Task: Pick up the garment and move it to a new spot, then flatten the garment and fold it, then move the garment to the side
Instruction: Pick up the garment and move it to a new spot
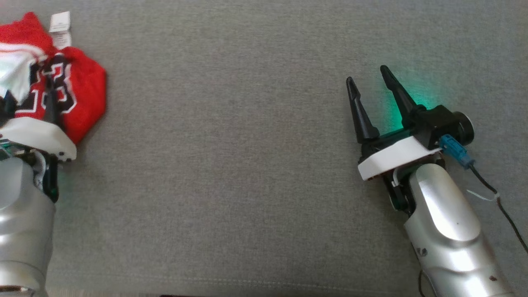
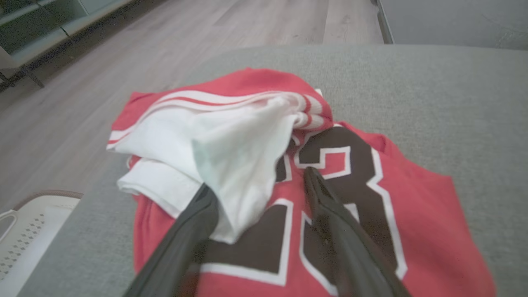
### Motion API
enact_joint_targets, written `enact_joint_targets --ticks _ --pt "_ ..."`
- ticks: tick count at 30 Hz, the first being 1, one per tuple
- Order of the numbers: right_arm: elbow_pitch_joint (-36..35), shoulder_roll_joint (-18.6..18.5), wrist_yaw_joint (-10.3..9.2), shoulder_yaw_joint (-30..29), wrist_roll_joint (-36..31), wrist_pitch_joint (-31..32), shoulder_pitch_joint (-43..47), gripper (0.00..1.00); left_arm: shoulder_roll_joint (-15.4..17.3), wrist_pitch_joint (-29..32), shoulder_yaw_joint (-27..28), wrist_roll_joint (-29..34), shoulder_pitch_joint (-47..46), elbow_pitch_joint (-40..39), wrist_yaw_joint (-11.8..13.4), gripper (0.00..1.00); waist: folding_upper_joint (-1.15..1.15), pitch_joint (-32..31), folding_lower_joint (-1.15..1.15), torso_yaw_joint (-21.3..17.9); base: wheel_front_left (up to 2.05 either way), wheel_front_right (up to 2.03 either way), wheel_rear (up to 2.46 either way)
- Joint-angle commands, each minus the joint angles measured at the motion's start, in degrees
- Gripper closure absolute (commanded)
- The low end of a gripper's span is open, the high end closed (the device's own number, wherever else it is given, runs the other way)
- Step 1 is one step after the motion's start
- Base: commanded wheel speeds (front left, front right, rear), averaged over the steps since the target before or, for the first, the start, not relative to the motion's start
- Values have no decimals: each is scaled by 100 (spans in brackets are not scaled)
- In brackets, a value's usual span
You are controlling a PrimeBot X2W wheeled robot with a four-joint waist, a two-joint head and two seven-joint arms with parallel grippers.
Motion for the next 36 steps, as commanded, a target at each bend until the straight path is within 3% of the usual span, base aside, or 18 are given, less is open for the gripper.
enact_joint_targets --ticks 1,4,5,6,16,24,36 --pt "-138 58 13 64 -43 -60 1 0 369 210 185 -102 -148 203 18 0 0 70 -1 -100 0 0 0" --pt "-141 58 13 48 -37 -60 7 0 354 347 212 -177 -234 422 16 0 0 74 -1 -139 0 0 0" --pt "-143 58 13 43 -29 -60 10 0 352 387 207 -198 -268 500 11 78 0 69 -1 -156 0 0 0" --pt "-144 58 13 41 -16 -60 13 0 349 399 225 -235 -301 567 9 100 0 59 -1 -170 0 0 0" --pt "-91 58 13 -11 214 -60 113 0 245 -7 -91 -234 -940 319 -35 100 0 -344 -1 -265 0 0 0" --pt "-64 58 13 -10 476 -60 273 0 -368 -205 -1131 -587 -1066 -742 -40 100 0 -728 -1 -646 0 0 0" --pt "-143 58 13 172 803 -60 402 0 -1378 -301 -2883 -1188 -444 -1664 -41 100 0 -873 -1 -1766 0 0 0"
